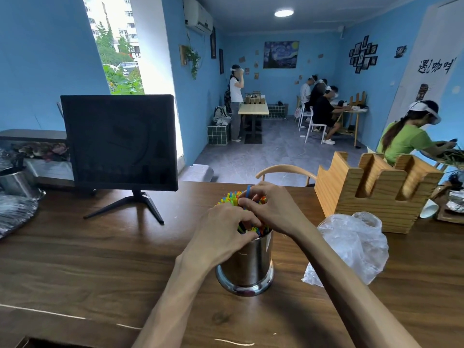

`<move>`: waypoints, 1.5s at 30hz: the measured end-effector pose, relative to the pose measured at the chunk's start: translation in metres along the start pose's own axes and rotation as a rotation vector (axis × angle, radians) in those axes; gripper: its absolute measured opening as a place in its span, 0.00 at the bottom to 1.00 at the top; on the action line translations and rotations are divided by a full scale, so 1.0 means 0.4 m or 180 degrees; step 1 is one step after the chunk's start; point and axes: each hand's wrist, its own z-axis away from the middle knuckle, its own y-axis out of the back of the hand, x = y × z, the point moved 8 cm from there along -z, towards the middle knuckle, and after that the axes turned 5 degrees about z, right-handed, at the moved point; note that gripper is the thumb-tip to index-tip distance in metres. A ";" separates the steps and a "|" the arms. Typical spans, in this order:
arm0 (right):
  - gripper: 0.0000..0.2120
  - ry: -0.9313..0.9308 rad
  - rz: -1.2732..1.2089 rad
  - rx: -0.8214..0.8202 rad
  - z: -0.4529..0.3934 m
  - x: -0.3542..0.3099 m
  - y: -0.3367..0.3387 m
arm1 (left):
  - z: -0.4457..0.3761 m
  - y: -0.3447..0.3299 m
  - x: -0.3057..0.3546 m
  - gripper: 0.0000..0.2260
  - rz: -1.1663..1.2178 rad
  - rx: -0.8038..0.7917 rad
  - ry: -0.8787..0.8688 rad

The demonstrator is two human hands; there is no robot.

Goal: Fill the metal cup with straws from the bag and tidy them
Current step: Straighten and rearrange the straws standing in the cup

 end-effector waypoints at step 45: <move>0.26 -0.0675 -0.3418 0.0798 0.053 0.010 0.051 | -0.050 0.299 -0.187 0.05 0.2901 0.2327 0.0229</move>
